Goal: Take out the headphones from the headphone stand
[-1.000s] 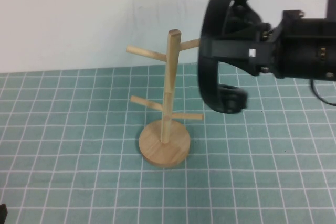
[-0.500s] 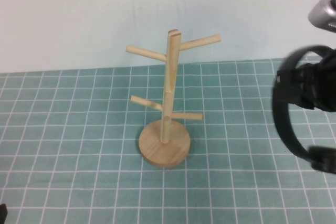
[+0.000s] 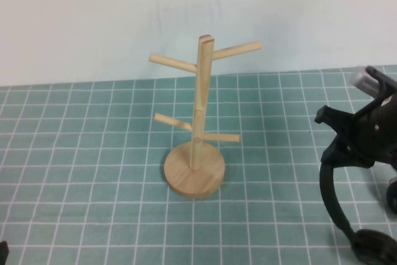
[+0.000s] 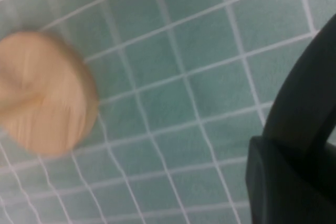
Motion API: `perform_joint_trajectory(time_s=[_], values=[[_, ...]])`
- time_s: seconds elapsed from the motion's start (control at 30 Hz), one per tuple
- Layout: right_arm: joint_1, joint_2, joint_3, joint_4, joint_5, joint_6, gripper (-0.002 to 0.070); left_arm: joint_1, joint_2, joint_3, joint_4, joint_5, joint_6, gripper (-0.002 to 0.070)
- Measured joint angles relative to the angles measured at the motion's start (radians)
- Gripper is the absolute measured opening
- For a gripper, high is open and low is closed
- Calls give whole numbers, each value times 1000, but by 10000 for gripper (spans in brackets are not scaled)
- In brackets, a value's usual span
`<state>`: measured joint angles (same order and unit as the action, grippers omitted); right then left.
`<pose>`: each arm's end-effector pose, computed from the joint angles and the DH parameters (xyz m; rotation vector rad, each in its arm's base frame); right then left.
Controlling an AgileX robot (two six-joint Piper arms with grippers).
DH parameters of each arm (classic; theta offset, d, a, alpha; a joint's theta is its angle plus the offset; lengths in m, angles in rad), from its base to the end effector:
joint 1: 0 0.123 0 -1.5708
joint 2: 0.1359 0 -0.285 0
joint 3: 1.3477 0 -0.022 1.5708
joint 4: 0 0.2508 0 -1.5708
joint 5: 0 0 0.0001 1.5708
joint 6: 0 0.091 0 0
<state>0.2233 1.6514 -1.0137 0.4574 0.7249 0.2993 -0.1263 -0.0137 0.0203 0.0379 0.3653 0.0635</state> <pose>0.3024 0.0960 0.2071 0.5407 2.8399 0.6076 0.0524 -0.0054 0.1742 0.1991 1.8445 -0.0065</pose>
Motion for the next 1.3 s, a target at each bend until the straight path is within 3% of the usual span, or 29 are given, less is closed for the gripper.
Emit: perform_joint_trajectory(time_s=[0.27,0.4,0.6,0.8,0.97,1.07,1.17,1.3], values=[[-88,138,0,288,-49,-219,58,0,0,0,0,0,0,-6],[-88,143,0,313,-82,-256,102,0,0,0,0,0,0,-6],[-88,143,0,326,-120,-368,240,0,0,0,0,0,0,-6],[-88,43,0,326,-151,-541,260,0,0,0,0,0,0,-6],[-88,-143,0,307,-146,-754,192,0,0,0,0,0,0,-6],[-88,-293,0,227,-102,-810,74,0,0,0,0,0,0,-6],[-88,-440,0,81,-35,-780,18,0,0,0,0,0,0,-6],[-88,-625,0,-140,62,-626,0,0,0,0,0,0,0,-6]])
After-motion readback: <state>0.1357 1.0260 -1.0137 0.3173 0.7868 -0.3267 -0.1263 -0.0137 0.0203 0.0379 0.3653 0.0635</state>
